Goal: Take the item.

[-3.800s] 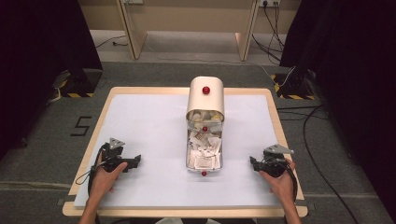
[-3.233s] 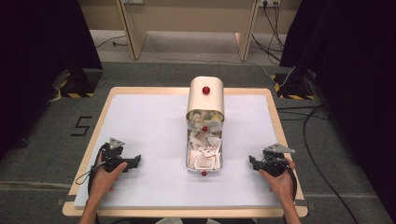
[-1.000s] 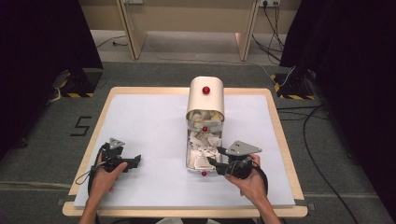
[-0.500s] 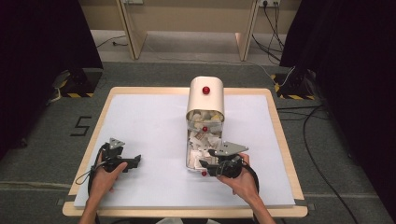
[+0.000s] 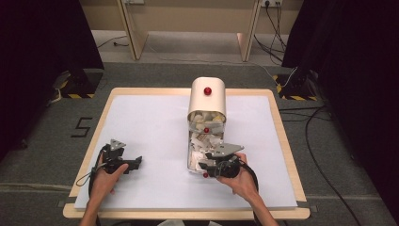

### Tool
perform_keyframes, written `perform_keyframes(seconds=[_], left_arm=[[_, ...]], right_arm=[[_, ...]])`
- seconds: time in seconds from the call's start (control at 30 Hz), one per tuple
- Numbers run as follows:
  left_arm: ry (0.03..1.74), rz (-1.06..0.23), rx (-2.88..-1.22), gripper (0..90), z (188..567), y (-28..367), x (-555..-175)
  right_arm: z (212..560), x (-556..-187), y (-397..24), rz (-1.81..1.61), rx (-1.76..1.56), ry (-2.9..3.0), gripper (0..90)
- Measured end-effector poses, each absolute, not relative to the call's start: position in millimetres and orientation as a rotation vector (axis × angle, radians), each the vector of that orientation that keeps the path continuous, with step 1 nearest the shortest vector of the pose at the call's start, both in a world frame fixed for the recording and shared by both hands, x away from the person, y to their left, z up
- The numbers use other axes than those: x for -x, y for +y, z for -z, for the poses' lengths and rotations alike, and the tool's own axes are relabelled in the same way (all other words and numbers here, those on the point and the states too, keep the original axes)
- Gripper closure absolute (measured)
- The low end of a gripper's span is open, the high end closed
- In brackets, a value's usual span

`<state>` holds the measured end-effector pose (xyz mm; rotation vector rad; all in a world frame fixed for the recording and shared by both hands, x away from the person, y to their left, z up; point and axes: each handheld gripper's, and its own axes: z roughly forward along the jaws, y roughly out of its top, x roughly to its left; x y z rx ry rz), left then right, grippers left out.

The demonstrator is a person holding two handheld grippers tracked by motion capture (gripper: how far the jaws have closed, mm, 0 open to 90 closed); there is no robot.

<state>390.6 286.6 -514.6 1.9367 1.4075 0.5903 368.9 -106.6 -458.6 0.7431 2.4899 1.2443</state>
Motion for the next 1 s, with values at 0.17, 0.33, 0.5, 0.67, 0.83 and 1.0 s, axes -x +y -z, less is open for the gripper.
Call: perform_keyframes(seconds=[0.17, 0.33, 0.5, 0.67, 0.83, 1.0], left_arm=[[1.408, -0.59, -1.937, 0.0, 514.6, 286.7, -390.6], [1.408, -0.591, -1.932, 0.0, 514.7, 286.5, -390.6], [1.409, -0.59, -1.932, 0.0, 514.7, 286.5, -390.6], [1.408, -0.59, -1.936, 0.0, 514.6, 286.7, -390.6], [1.408, -0.59, -1.936, 0.0, 514.6, 286.7, -390.7], [1.409, -0.59, -1.932, 0.0, 514.7, 286.5, -390.7]], right_arm=[[456.5, -367.2, -108.7, -1.241, -0.718, 2.518, 61.8], [453.1, -366.5, -111.4, -1.263, -0.69, 2.566, 64.7], [454.3, -366.4, -111.7, -1.259, -0.683, 2.59, 71.5], [457.0, -367.1, -111.8, -1.252, -0.698, 2.579, 74.8], [456.9, -366.1, -111.3, -1.241, -0.694, 2.573, 79.7], [451.5, -365.6, -114.7, -1.287, -0.695, 2.532, 85.1]])
